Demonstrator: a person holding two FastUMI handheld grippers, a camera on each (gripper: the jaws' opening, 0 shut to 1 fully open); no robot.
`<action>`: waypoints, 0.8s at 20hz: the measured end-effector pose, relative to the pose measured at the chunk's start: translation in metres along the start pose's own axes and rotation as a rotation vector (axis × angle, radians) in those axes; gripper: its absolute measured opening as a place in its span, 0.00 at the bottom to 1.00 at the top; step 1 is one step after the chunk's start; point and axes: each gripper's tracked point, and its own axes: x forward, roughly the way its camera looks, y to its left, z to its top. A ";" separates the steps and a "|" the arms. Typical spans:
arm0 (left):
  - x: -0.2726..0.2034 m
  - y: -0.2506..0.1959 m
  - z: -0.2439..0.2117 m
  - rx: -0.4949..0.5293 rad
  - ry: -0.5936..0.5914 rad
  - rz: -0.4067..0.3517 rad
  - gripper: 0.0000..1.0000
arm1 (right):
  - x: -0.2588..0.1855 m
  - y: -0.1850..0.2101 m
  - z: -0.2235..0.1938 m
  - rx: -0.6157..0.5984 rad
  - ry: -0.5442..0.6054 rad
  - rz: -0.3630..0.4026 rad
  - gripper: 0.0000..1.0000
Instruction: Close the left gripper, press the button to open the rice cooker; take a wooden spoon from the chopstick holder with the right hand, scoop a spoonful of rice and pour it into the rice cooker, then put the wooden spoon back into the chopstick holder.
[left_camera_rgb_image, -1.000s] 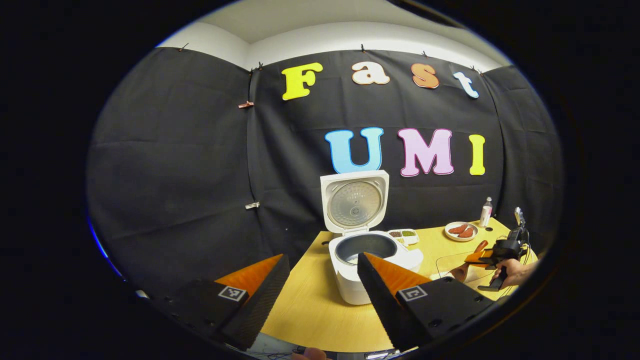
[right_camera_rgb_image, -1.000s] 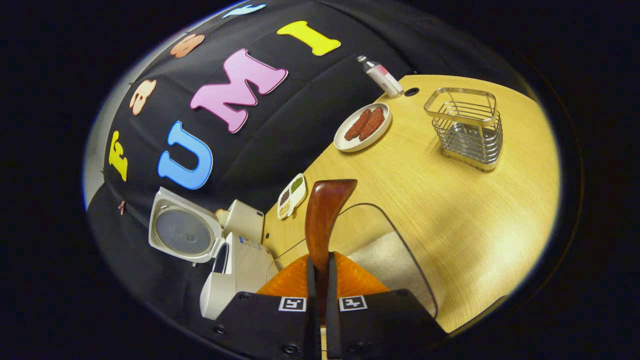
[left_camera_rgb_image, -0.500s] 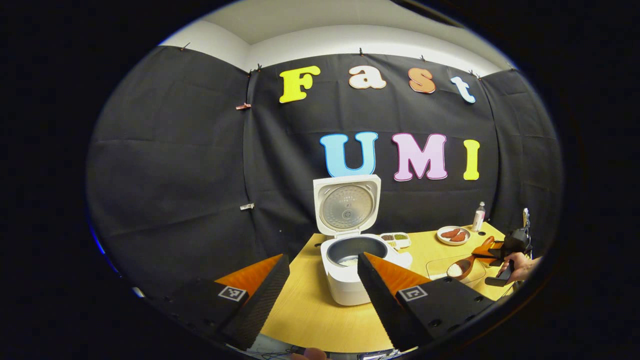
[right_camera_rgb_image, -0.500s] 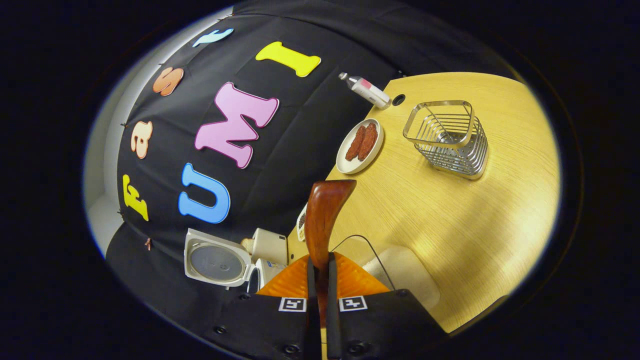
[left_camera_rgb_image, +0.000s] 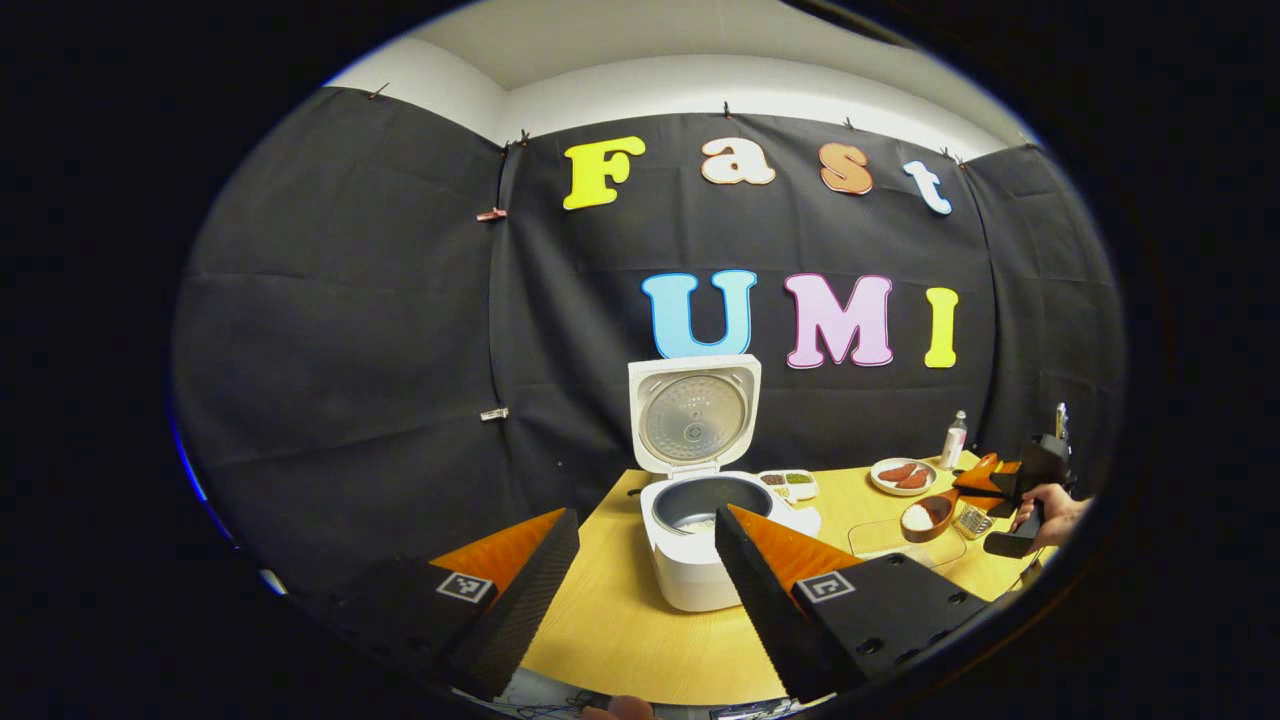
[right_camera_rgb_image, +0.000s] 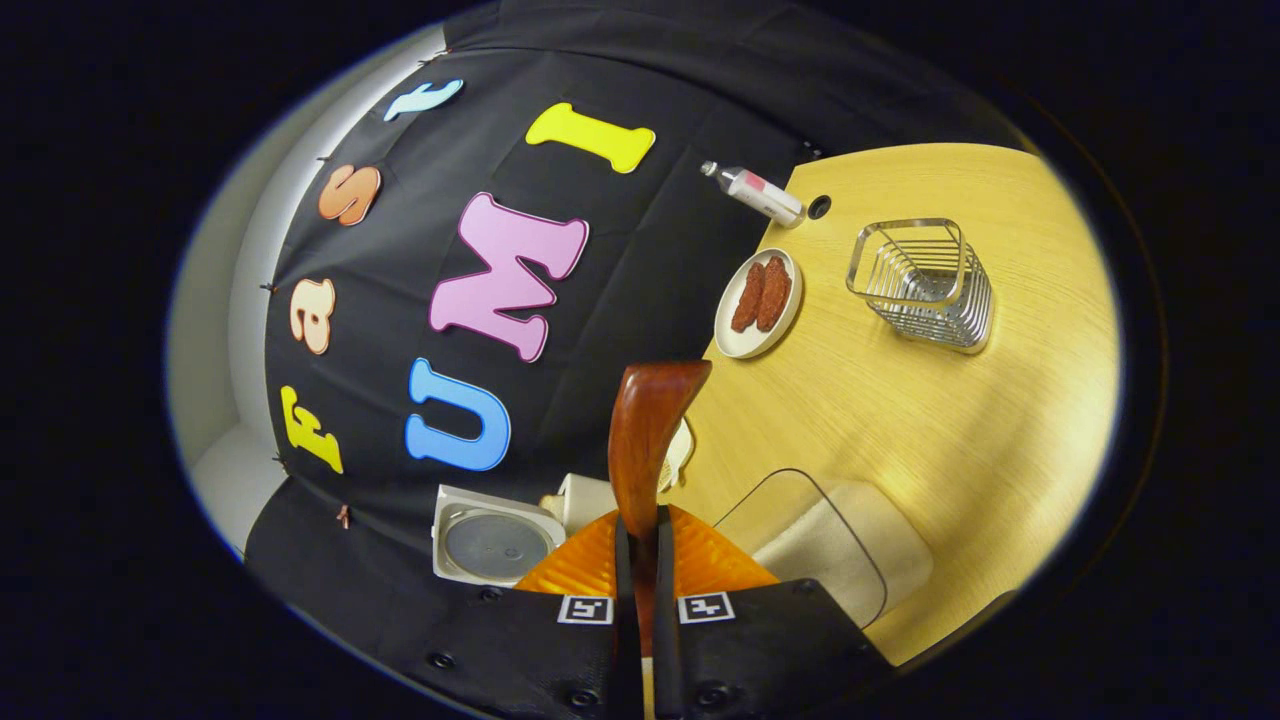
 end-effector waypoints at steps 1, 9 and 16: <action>0.000 0.000 -0.002 -0.005 0.001 -0.003 0.94 | 0.001 0.010 -0.003 0.010 0.005 0.005 0.09; 0.012 0.007 -0.010 -0.047 0.016 -0.008 0.94 | 0.024 0.109 -0.043 0.056 0.067 0.105 0.09; 0.027 0.013 -0.021 -0.097 0.036 -0.010 0.94 | 0.070 0.172 -0.102 0.027 0.112 0.158 0.09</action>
